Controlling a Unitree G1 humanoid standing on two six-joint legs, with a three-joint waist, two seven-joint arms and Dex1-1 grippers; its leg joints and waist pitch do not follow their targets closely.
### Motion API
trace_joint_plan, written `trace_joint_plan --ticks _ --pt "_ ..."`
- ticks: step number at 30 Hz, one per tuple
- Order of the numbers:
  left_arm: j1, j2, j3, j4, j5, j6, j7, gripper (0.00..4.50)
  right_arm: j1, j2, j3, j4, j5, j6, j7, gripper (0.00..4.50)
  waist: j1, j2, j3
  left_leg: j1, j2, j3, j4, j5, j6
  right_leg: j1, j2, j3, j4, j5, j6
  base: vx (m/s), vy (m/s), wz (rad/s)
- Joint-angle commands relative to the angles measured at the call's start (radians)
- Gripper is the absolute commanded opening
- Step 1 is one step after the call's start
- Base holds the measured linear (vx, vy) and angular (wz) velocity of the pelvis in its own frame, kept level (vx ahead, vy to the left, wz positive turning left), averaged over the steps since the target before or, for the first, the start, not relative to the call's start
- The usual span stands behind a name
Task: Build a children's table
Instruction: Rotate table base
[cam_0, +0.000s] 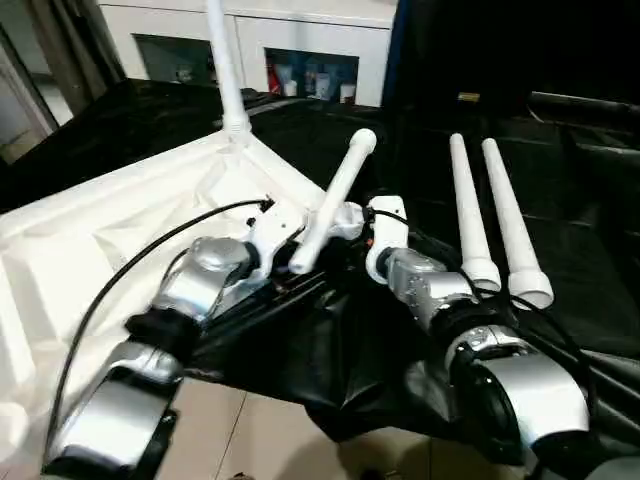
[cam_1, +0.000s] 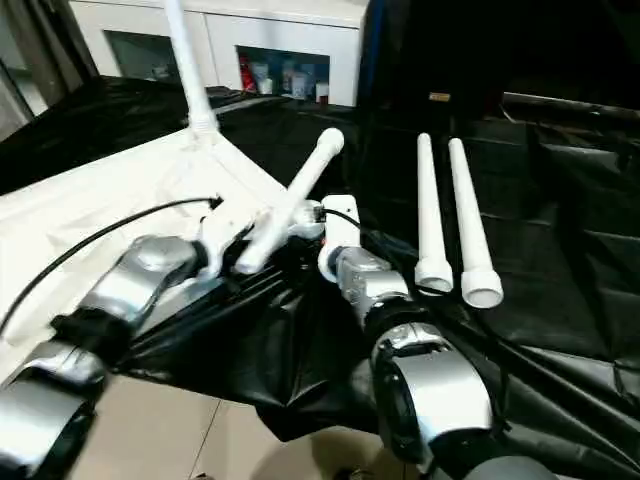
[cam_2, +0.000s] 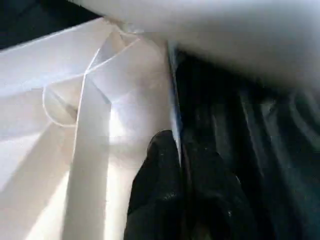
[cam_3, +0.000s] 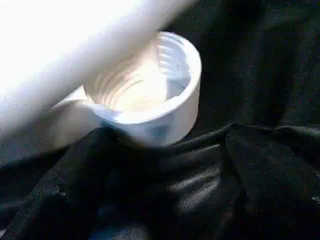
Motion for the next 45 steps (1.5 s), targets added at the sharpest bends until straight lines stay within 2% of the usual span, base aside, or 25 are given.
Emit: trace_joint_plan --ticks 1,6,7,8,9,11,14,15,17,19,23,25,27,30,32,33,34,35,36,38,41,42,43,44,45 --pt "0.019 0.037 -0.029 -0.037 0.030 -0.066 -0.082 0.00 0.031 -0.043 -0.014 -0.024 -0.009 0.037 -0.016 3.96 0.008 0.010 -0.094 -0.021 0.029 0.001 -0.057 -0.042 0.056 0.095 -0.075 0.073 -0.056 -0.210 -0.126 0.000 0.000 0.00" --pt "0.031 0.083 -0.010 -0.040 0.012 -0.126 -0.113 0.00 0.096 -0.081 0.003 -0.156 -0.003 0.110 0.024 3.96 0.009 0.004 -0.094 -0.016 0.032 0.002 -0.058 -0.038 0.040 0.094 -0.073 0.076 -0.054 -0.198 -0.127 0.000 0.000 0.00" --pt "0.032 0.091 -0.004 -0.038 -0.002 -0.135 -0.132 0.46 0.116 -0.089 0.009 -0.196 -0.001 0.132 0.032 4.01 0.009 0.000 -0.094 -0.017 0.031 0.004 -0.057 -0.034 0.042 0.094 -0.073 0.078 -0.053 -0.189 -0.128 0.000 0.000 0.00" --pt "0.040 0.111 0.003 -0.047 -0.028 -0.161 -0.184 0.58 0.151 -0.101 0.016 -0.269 0.000 0.176 0.041 4.01 0.011 -0.004 -0.094 -0.018 0.030 0.004 -0.058 -0.027 0.046 0.096 -0.072 0.078 -0.053 -0.188 -0.125 0.000 0.000 0.00" --pt "0.042 0.117 0.005 -0.052 -0.033 -0.164 -0.196 0.58 0.161 -0.104 0.018 -0.292 -0.001 0.190 0.043 4.01 0.015 -0.002 -0.094 -0.019 0.030 0.002 -0.058 -0.022 0.047 0.097 -0.074 0.077 -0.052 -0.189 -0.118 0.000 0.000 0.00" --pt "0.055 0.142 0.009 -0.079 -0.052 -0.180 -0.243 0.83 0.195 -0.120 0.023 -0.365 -0.012 0.240 0.045 4.01 0.017 -0.004 -0.093 -0.013 0.033 0.004 -0.059 -0.012 0.034 0.090 -0.072 0.080 -0.051 -0.192 -0.111 0.000 0.000 0.00" --pt "0.063 0.156 0.015 -0.099 -0.065 -0.187 -0.268 1.07 0.213 -0.137 0.028 -0.402 -0.025 0.265 0.040 4.01 0.025 -0.002 -0.090 -0.005 0.029 0.010 -0.060 -0.037 0.019 0.083 -0.070 0.082 -0.056 -0.225 -0.108 0.000 0.000 0.00" --pt "0.066 0.165 0.012 -0.104 -0.065 -0.202 -0.282 1.28 0.225 -0.149 0.028 -0.429 -0.027 0.285 0.038 4.01 0.026 -0.008 -0.090 -0.005 0.030 0.012 -0.061 -0.048 0.016 0.084 -0.070 0.083 -0.057 -0.242 -0.103 0.000 0.000 0.00" --pt "0.064 0.170 0.015 -0.103 -0.063 -0.211 -0.280 1.39 0.240 -0.170 0.024 -0.476 -0.030 0.322 0.030 4.01 0.029 -0.009 -0.091 -0.013 0.030 0.008 -0.061 -0.043 0.016 0.090 -0.070 0.081 -0.057 -0.251 -0.089 0.000 0.000 0.00" --pt "0.059 0.171 0.019 -0.101 -0.066 -0.213 -0.284 1.61 0.250 -0.186 0.022 -0.523 -0.027 0.354 0.030 4.01 0.029 -0.010 -0.091 -0.013 0.029 0.009 -0.061 -0.052 0.013 0.090 -0.072 0.081 -0.060 -0.270 -0.078 0.000 0.000 0.00" --pt "0.054 0.168 0.040 -0.116 -0.092 -0.170 -0.297 1.88 0.240 -0.200 0.008 -0.589 0.000 0.375 0.042 4.01 0.031 -0.011 -0.090 -0.017 0.024 0.009 -0.061 -0.060 0.009 0.091 -0.071 0.078 -0.067 -0.318 -0.046 0.000 0.000 0.00" --pt "0.062 0.165 0.064 -0.162 -0.129 -0.101 -0.314 2.06 0.218 -0.202 -0.012 -0.641 0.029 0.383 0.053 4.01 0.030 -0.012 -0.092 -0.019 0.023 0.008 -0.060 -0.056 0.009 0.093 -0.072 0.077 -0.067 -0.330 -0.035 0.000 0.000 0.00" --pt "0.067 0.162 0.079 -0.192 -0.154 -0.068 -0.321 2.20 0.205 -0.199 -0.027 -0.665 0.044 0.381 0.053 4.01 0.030 -0.012 -0.093 -0.019 0.024 0.007 -0.059 -0.045 0.010 0.093 -0.073 0.077 -0.063 -0.320 -0.042 0.000 0.000 0.00" --pt "0.075 0.146 0.123 -0.273 -0.206 0.028 -0.285 2.52 0.160 -0.173 -0.077 -0.721 0.111 0.402 0.056 4.01 0.025 -0.014 -0.090 -0.018 0.025 0.008 -0.059 -0.055 0.012 0.091 -0.069 0.076 -0.063 -0.327 -0.053 0.000 0.000 0.00" --pt "0.079 0.137 0.141 -0.303 -0.219 0.080 -0.249 2.67 0.143 -0.160 -0.094 -0.739 0.147 0.431 0.065 4.35 0.024 -0.013 -0.090 -0.019 0.023 0.008 -0.059 -0.044 0.019 0.090 -0.065 0.075 -0.062 -0.311 -0.052 0.000 0.000 0.00" --pt "0.081 0.124 0.155 -0.318 -0.236 0.131 -0.222 2.74 0.130 -0.149 -0.103 -0.740 0.175 0.472 0.076 4.35 0.021 -0.019 -0.091 -0.017 0.026 0.009 -0.059 -0.043 0.017 0.091 -0.064 0.076 -0.056 -0.297 -0.060 0.000 0.000 0.00" --pt "0.083 0.109 0.171 -0.332 -0.261 0.179 -0.202 2.85 0.120 -0.139 -0.109 -0.733 0.192 0.499 0.081 4.41 0.023 -0.013 -0.092 -0.018 0.025 0.007 -0.058 -0.035 0.023 0.090 -0.064 0.075 -0.055 -0.283 -0.071 0.000 0.000 0.00" --pt "0.083 0.109 0.171 -0.332 -0.261 0.179 -0.202 2.97 0.120 -0.139 -0.109 -0.733 0.192 0.499 0.081 4.46 0.022 -0.013 -0.092 -0.018 0.026 0.007 -0.058 -0.035 0.023 0.090 -0.065 0.075 -0.056 -0.277 -0.077 0.000 0.000 0.00" --pt "0.082 0.074 0.198 -0.353 -0.291 0.275 -0.153 3.04 0.073 -0.101 -0.132 -0.660 0.216 0.527 0.062 4.49 0.024 -0.013 -0.093 -0.018 0.025 0.007 -0.058 -0.035 0.023 0.090 -0.065 0.075 -0.058 -0.271 -0.078 0.000 0.000 0.00" --pt "0.086 0.061 0.197 -0.374 -0.279 0.343 -0.121 3.07 0.018 -0.069 -0.138 -0.567 0.220 0.531 0.046 4.50 0.019 -0.015 -0.096 -0.017 0.027 0.006 -0.057 -0.046 0.011 0.090 -0.068 0.075 -0.053 -0.261 -0.111 0.000 0.000 0.00" --pt "0.091 0.056 0.191 -0.385 -0.266 0.376 -0.105 3.37 -0.029 -0.048 -0.112 -0.469 0.191 0.512 0.044 4.50 0.017 -0.014 -0.094 -0.018 0.022 0.007 -0.057 -0.056 0.012 0.091 -0.068 0.074 -0.061 -0.303 -0.092 0.000 0.000 0.00" --pt "0.096 0.053 0.187 -0.399 -0.265 0.391 -0.101 3.44 -0.055 -0.034 -0.084 -0.403 0.162 0.503 0.043 4.50 0.018 -0.013 -0.093 -0.018 0.023 0.008 -0.057 -0.054 0.015 0.091 -0.067 0.075 -0.064 -0.304 -0.086 0.000 0.000 0.00" --pt "0.103 0.050 0.184 -0.422 -0.268 0.414 -0.097 3.46 -0.075 -0.021 -0.057 -0.345 0.131 0.488 0.024 4.50 0.017 -0.023 -0.094 -0.019 0.025 0.006 -0.058 -0.043 0.010 0.090 -0.066 0.074 -0.057 -0.297 -0.088 0.000 0.000 0.00" --pt "0.103 0.050 0.184 -0.424 -0.269 0.416 -0.096 3.48 -0.077 -0.019 -0.056 -0.341 0.129 0.487 0.021 4.50 0.018 -0.017 -0.093 -0.017 0.027 0.007 -0.058 -0.045 0.006 0.088 -0.069 0.075 -0.058 -0.296 -0.092 0.000 0.000 0.00" --pt "0.111 0.048 0.181 -0.450 -0.276 0.441 -0.094 3.56 -0.088 -0.004 -0.045 -0.291 0.109 0.467 -0.010 4.50 0.018 -0.028 -0.093 -0.018 0.028 0.008 -0.058 -0.042 0.006 0.089 -0.070 0.075 -0.058 -0.294 -0.090 0.000 0.000 0.00"
